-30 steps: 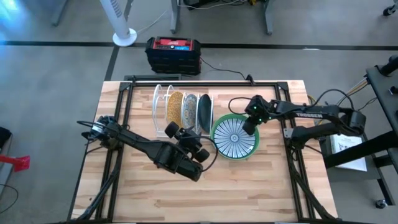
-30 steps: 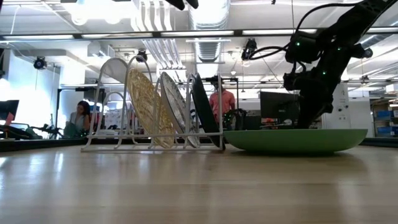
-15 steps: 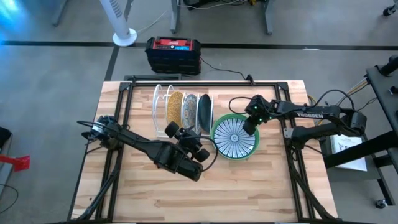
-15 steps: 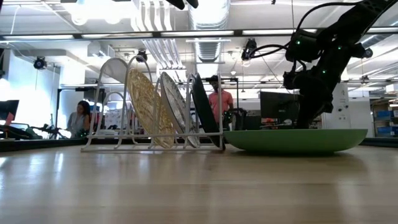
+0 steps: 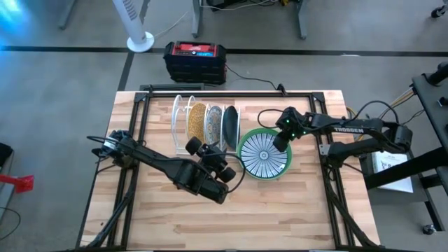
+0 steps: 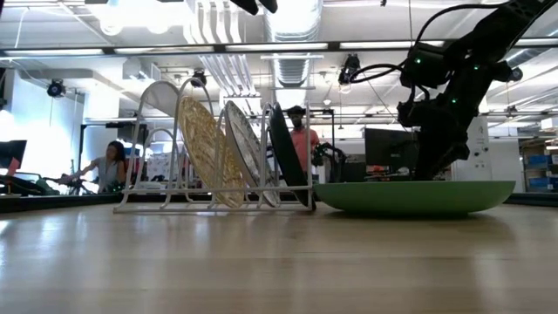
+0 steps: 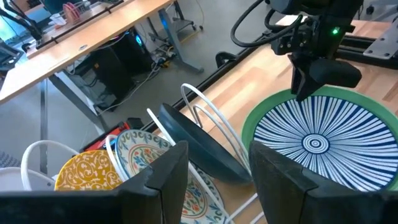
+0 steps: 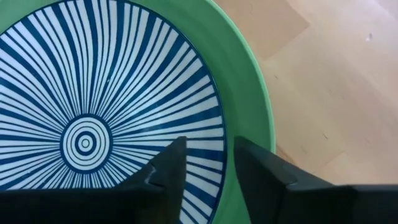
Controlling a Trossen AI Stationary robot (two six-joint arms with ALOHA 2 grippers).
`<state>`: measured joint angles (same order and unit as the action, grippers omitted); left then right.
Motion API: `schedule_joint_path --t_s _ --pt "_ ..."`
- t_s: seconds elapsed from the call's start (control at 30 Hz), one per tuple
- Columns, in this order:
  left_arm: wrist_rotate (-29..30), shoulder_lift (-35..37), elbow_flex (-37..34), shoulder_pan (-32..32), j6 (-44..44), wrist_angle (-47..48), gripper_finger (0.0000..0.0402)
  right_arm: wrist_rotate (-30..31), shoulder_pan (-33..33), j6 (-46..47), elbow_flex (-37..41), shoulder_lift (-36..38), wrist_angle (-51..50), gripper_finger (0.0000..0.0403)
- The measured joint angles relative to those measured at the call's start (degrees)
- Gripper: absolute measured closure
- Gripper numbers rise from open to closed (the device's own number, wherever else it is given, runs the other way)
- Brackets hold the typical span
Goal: Sort dishes
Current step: Put the blue plate in the dish rack
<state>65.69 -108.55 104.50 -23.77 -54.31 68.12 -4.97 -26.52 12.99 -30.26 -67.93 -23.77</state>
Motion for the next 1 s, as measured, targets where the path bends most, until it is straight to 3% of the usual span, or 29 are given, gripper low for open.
schedule_joint_path --t_s 0.27,0.5,0.67,0.9,1.0 --pt "0.06 -0.02 -1.18 0.04 -0.19 -0.23 0.0243 -0.07 0.00 0.04 0.33 -3.42 0.31 0.0237" --pt "1.28 -0.02 -1.26 0.04 -0.19 -0.38 0.0243 -0.38 0.00 -1.32 0.32 -7.40 0.86 0.0240" --pt "1.44 -0.02 -2.61 0.08 -0.19 -2.12 0.0243 -0.66 0.00 -1.29 -0.02 -8.10 1.25 0.0283" --pt "1.40 -0.02 -5.45 0.15 -1.41 -4.54 0.0243 0.31 -0.09 -1.36 -0.28 -7.25 1.75 0.0382" --pt "1.46 -0.02 -5.65 0.15 -1.68 -5.16 0.0243 0.95 -0.07 -1.94 -0.22 -6.12 1.75 0.0396"
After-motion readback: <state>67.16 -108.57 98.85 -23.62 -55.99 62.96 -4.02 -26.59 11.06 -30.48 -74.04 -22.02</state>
